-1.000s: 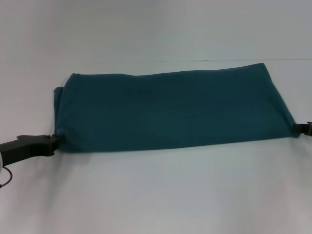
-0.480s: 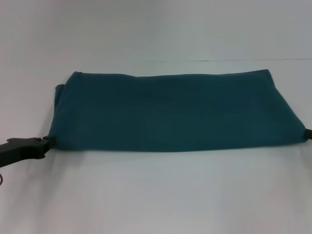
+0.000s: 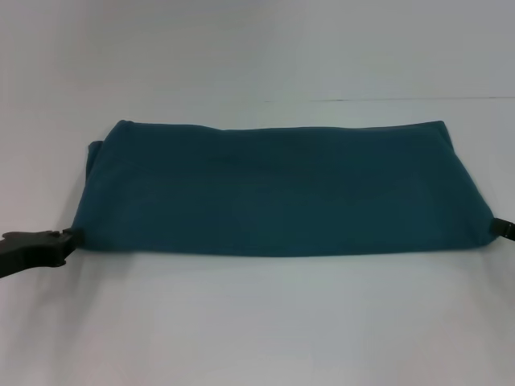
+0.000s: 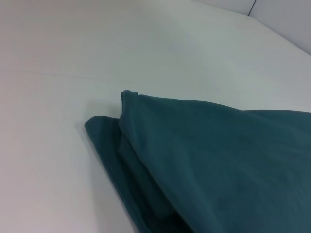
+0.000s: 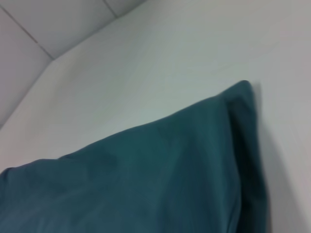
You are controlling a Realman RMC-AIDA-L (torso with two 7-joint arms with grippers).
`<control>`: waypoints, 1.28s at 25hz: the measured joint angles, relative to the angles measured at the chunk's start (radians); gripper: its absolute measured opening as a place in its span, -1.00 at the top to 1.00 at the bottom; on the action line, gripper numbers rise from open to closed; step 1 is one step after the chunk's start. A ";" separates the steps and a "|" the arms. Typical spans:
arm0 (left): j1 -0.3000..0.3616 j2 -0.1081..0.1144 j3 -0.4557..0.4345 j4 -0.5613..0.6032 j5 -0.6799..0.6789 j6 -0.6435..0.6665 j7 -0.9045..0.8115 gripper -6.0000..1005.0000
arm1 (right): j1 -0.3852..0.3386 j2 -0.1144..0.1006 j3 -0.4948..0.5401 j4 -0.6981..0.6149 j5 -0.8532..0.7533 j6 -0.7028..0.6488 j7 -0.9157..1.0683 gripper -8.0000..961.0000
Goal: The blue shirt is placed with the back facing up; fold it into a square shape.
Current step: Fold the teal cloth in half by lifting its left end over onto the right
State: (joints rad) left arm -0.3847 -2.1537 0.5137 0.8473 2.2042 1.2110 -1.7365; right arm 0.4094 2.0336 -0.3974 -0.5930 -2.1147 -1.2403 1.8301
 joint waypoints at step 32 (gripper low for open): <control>-0.001 0.022 -0.122 -0.020 0.055 0.216 -0.303 -0.79 | 0.077 -0.058 -0.028 -0.071 0.106 -0.235 -0.005 -0.71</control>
State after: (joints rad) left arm -0.3860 -2.1312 0.3922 0.8273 2.2591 1.4272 -2.0394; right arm 0.4866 1.9757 -0.4258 -0.6643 -2.0089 -1.4753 1.8254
